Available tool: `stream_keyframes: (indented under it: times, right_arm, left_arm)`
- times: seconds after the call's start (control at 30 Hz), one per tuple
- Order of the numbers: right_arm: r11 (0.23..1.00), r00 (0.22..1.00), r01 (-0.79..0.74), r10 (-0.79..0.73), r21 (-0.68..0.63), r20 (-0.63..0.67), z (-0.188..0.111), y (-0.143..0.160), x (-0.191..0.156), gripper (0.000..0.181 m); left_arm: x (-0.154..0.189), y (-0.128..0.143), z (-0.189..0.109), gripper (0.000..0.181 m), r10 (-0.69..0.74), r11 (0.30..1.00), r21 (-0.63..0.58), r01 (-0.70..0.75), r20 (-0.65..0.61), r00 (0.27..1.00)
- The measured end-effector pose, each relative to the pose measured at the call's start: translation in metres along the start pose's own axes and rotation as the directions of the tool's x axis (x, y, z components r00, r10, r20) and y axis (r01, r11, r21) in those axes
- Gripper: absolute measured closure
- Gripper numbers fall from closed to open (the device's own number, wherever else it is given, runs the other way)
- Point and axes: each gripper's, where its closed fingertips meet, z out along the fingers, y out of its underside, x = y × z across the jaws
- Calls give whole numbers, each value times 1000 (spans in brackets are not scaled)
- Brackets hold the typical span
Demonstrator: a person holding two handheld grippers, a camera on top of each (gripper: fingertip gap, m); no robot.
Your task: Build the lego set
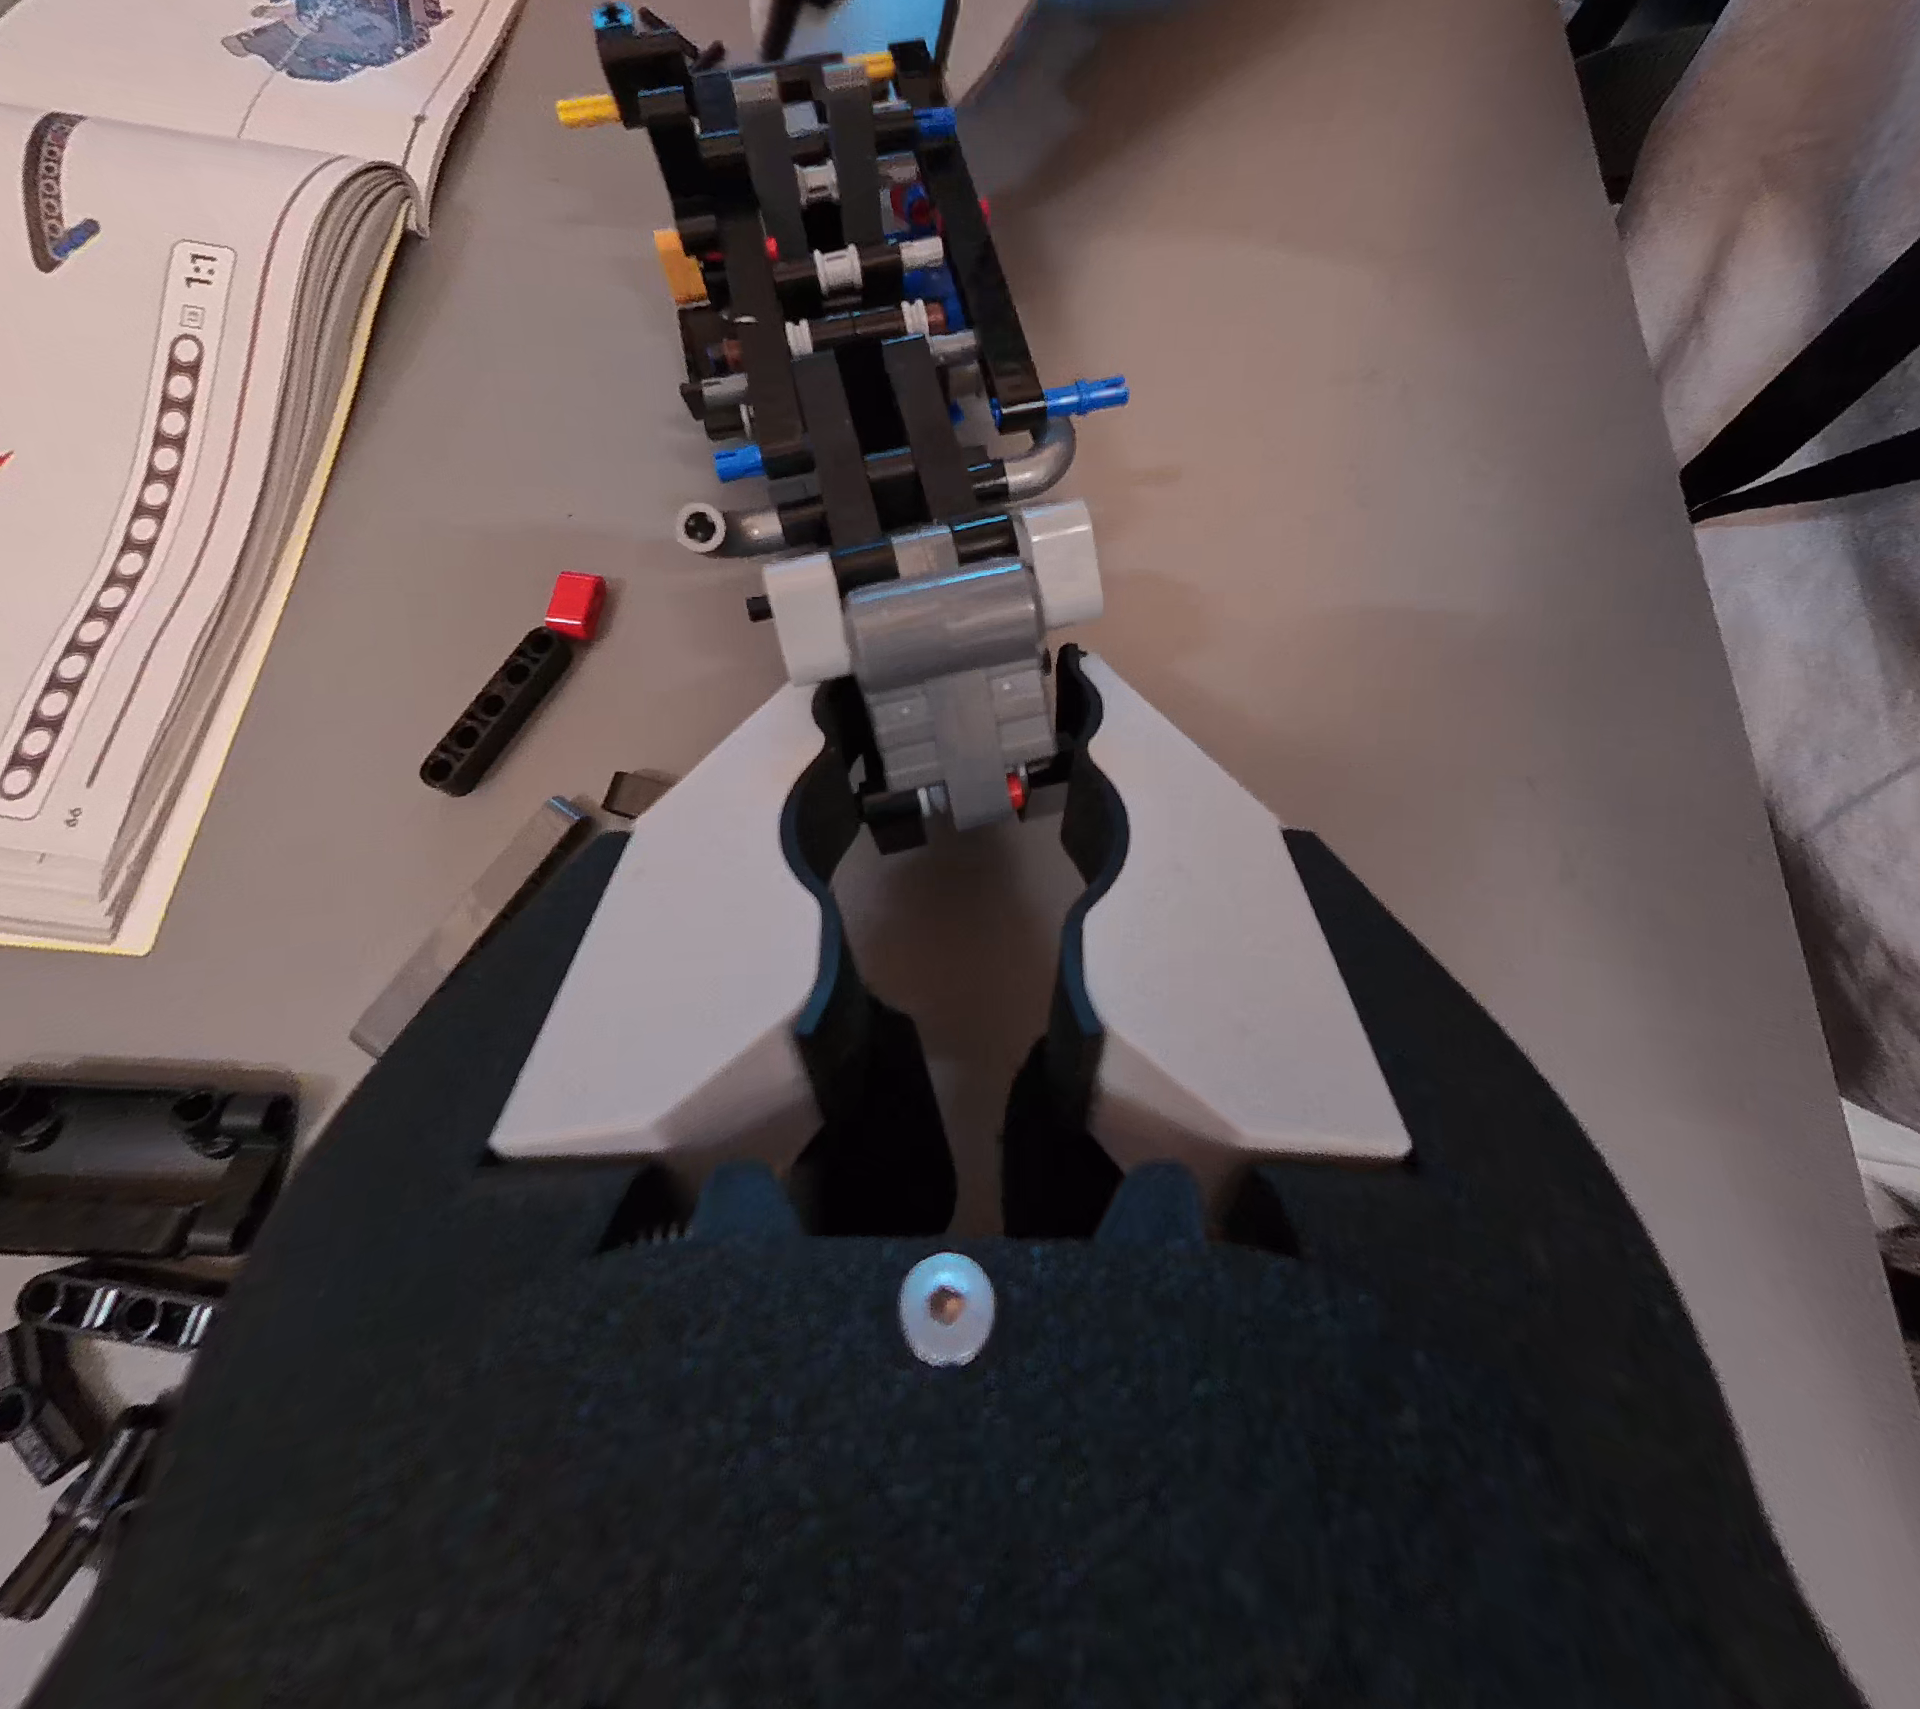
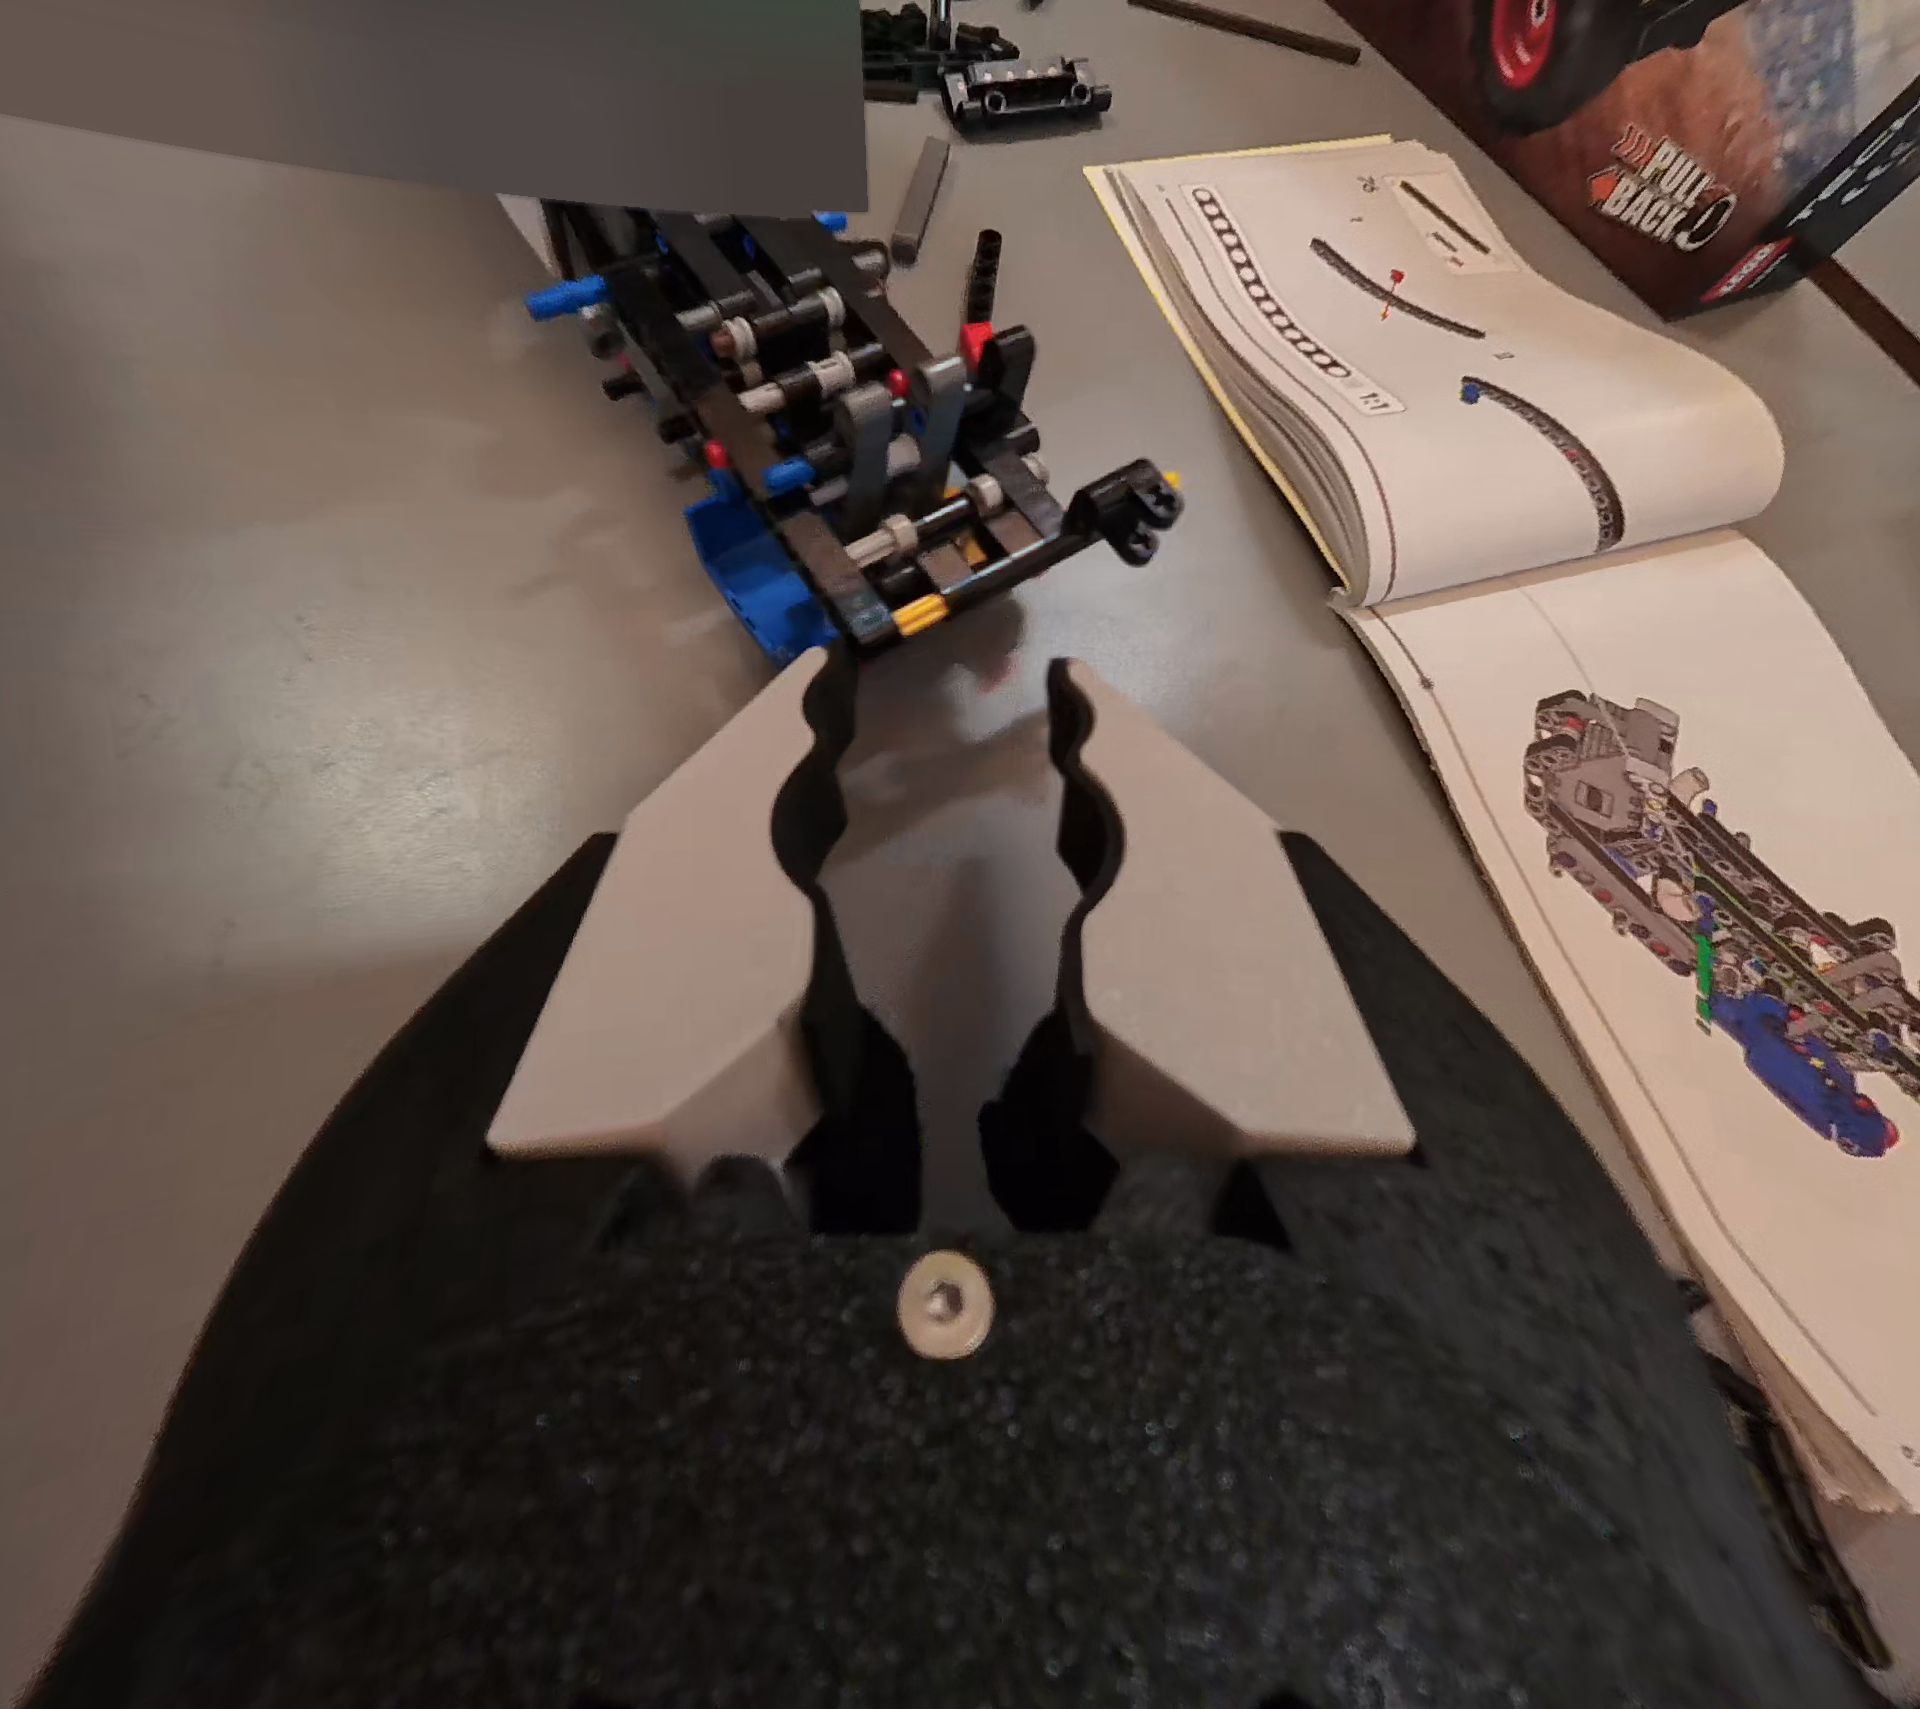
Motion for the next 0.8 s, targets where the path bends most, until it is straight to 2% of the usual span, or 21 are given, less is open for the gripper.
stream_keyframes:
  times: [0.1, 0.23, 0.33, 0.47, 0.53, 0.8]
  right_arm:
    - [998, 999, 35, -34, -53, 29, 1, 3, 3, 124]
    - [970, 982, 189, -182, -156, 60, -2, 1, 6, 106]
    - [912, 940, 339, -319, -230, 123, 1, -1, 2, 103]
    - [828, 866, 497, -454, -261, 209, 6, -3, -6, 105]
    - [792, 833, 548, -485, -269, 266, 8, -1, -11, 107]
    - [703, 777, 626, -525, -337, 348, 6, -1, -11, 111]
  left_arm:
    - [2, 1, -1, 147, 46, 999, -20, -46, 1, 999]
    - [8, 2, -2, 147, 70, 996, -46, -71, -27, 997]
    - [10, 2, -2, 147, 72, 996, -57, -74, -36, 997]
    - [11, 1, 0, 147, 71, 996, -51, -73, -40, 997]
    - [12, 0, 1, 147, 68, 996, -48, -70, -45, 997]
    - [13, -1, 2, 147, 43, 998, -40, -45, -41, 998]
